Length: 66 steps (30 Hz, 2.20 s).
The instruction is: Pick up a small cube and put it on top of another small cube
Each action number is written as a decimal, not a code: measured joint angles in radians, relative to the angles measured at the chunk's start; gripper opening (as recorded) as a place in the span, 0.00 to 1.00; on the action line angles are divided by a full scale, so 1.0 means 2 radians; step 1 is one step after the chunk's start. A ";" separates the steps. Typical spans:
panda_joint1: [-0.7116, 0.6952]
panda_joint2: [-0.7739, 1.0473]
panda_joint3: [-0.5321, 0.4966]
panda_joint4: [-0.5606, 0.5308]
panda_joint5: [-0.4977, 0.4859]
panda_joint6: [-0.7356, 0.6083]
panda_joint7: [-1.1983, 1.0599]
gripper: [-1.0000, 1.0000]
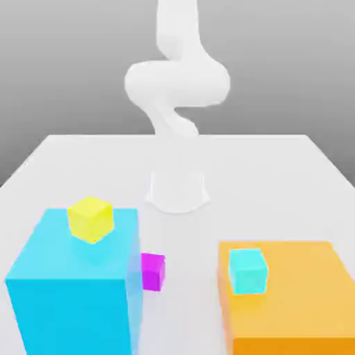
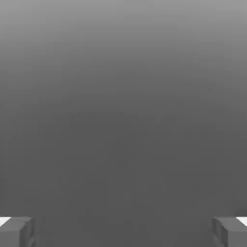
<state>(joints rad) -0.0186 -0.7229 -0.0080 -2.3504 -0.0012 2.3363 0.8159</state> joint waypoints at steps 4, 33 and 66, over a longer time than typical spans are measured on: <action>-0.034 0.079 -0.039 -0.014 0.008 -0.015 0.018 0.50; -0.110 0.376 -0.135 -0.235 0.035 0.157 0.031 0.50; -0.041 0.330 -0.021 -0.300 0.003 0.275 -0.005 0.00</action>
<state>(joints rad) -0.1003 -0.0632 -0.0506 -2.9506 0.0044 2.8870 0.8057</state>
